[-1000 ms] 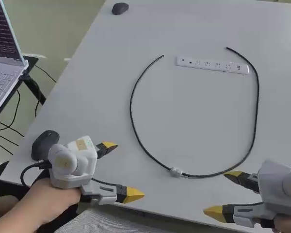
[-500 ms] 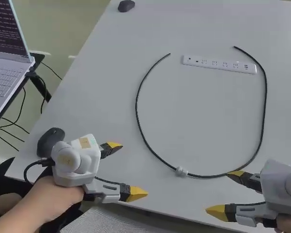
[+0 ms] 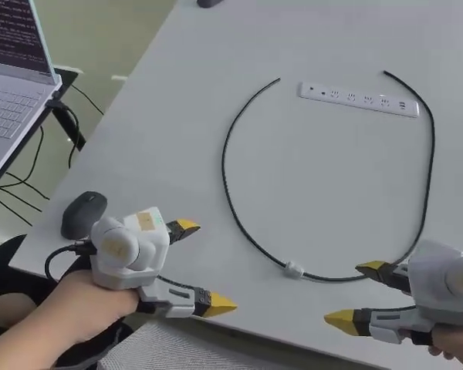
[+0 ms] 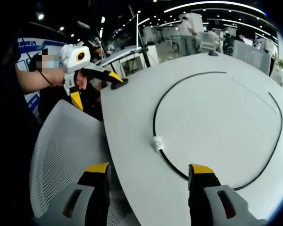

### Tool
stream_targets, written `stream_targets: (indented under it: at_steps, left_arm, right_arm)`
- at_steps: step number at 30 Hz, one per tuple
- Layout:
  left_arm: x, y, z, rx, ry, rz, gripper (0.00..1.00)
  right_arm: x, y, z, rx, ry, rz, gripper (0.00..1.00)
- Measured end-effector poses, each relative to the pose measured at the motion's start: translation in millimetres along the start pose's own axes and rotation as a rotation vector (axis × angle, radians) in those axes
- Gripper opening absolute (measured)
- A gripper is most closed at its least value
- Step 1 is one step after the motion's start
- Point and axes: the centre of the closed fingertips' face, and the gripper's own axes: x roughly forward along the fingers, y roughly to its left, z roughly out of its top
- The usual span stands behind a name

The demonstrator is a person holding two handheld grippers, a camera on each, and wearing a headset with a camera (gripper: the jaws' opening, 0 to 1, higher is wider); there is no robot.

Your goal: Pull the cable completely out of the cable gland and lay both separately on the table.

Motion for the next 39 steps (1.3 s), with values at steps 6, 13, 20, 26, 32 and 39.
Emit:
stream_targets:
  at_steps: [6, 13, 20, 26, 32, 39]
  left_arm:
    - [1.6, -3.9, -4.2, -0.002, 0.005, -0.012, 0.87]
    - [7.7, -7.6, -7.5, -0.001, -0.004, -0.034, 0.87]
    - [11.8, -8.0, -5.8, 0.0, -0.016, -0.039, 0.87]
    - [15.1, -7.5, -7.8, -0.015, -0.021, -0.043, 0.85]
    - [16.8, -9.7, -15.7, -0.014, 0.0, -0.052, 0.83]
    - [17.3, -9.0, -17.7, -0.012, 0.004, -0.056, 0.84]
  right_arm:
    - [8.3, -2.9, 8.5, -0.029, 0.027, -0.004, 0.6]
    - [17.6, -7.3, 11.2, -0.051, 0.061, -0.001, 0.52]
    - [30.3, -12.4, 10.0, -0.088, 0.101, 0.01, 0.46]
    - [41.1, -9.4, 10.1, -0.131, 0.135, 0.024, 0.41]
    - [53.7, -5.6, 9.4, -0.163, 0.17, 0.044, 0.36]
    - [63.7, -9.7, 7.8, -0.173, 0.201, 0.053, 0.3]
